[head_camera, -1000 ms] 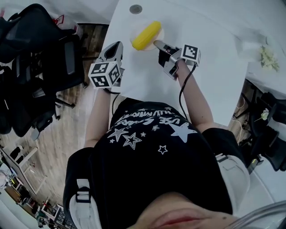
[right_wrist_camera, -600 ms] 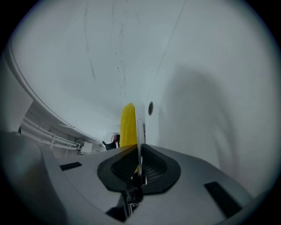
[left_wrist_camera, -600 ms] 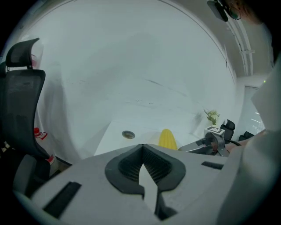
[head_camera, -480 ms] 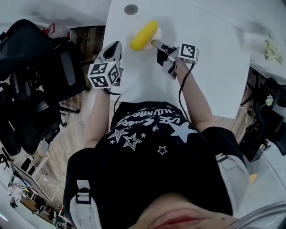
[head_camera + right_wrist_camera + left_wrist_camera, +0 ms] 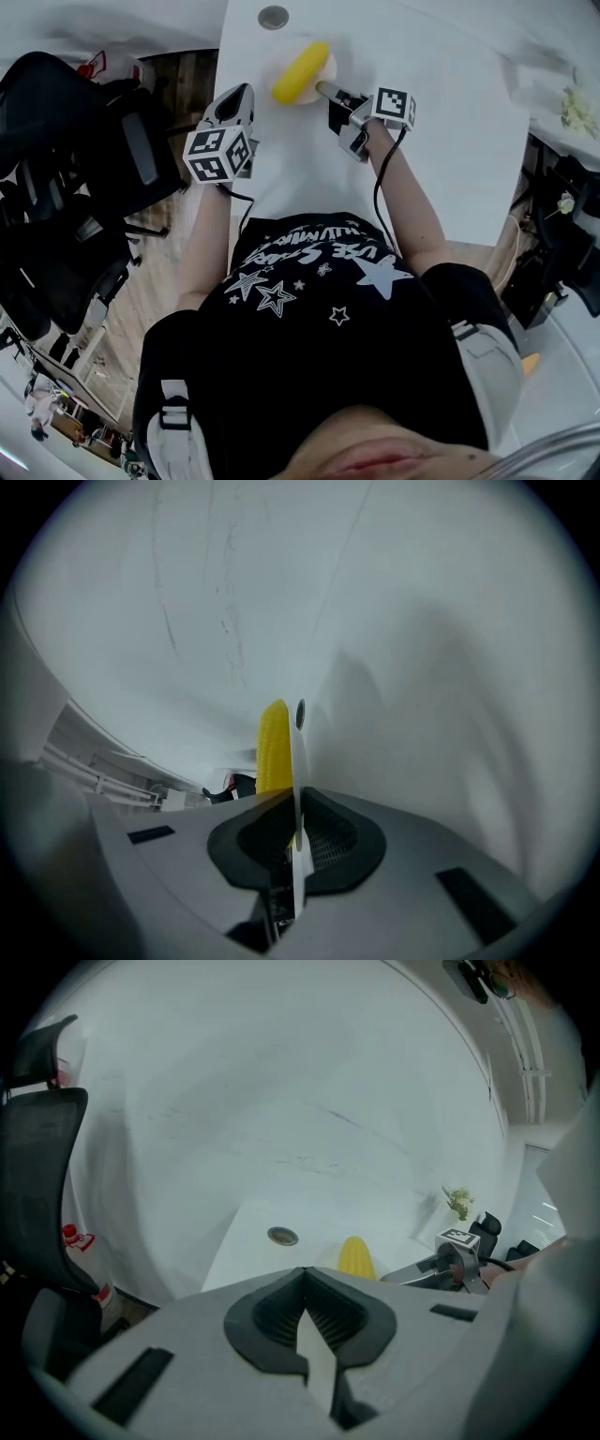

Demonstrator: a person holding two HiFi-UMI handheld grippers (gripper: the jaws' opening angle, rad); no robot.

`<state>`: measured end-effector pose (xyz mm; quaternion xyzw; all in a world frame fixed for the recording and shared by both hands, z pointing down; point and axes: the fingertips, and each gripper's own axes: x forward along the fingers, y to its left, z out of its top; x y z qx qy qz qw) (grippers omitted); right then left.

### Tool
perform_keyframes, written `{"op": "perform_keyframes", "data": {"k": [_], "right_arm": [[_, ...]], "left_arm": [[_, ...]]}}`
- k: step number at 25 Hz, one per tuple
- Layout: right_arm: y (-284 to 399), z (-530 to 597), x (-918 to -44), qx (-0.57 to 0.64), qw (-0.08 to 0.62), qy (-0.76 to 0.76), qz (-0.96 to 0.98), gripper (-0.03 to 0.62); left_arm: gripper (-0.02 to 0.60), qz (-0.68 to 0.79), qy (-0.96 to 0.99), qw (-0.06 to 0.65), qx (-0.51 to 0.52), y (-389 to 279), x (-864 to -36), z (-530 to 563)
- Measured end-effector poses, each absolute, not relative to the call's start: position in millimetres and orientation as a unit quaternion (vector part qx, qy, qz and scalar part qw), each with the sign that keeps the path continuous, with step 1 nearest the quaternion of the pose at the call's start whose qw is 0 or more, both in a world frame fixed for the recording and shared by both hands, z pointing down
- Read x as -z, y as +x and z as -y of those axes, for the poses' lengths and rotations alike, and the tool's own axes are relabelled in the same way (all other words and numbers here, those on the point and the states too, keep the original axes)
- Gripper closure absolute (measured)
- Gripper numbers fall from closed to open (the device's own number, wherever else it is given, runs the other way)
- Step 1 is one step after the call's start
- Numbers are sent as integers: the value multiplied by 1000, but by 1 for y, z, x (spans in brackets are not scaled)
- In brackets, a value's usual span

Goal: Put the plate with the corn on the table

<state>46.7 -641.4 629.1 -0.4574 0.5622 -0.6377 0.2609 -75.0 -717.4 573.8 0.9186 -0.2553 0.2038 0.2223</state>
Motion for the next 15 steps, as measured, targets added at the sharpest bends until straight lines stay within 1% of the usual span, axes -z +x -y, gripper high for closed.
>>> {"op": "perform_keyframes", "data": {"k": [15], "right_arm": [[55,657,-642,663,263,-479,-511,577]], "left_arm": [[574,251,913,239,-217,-76,-592,719]]}}
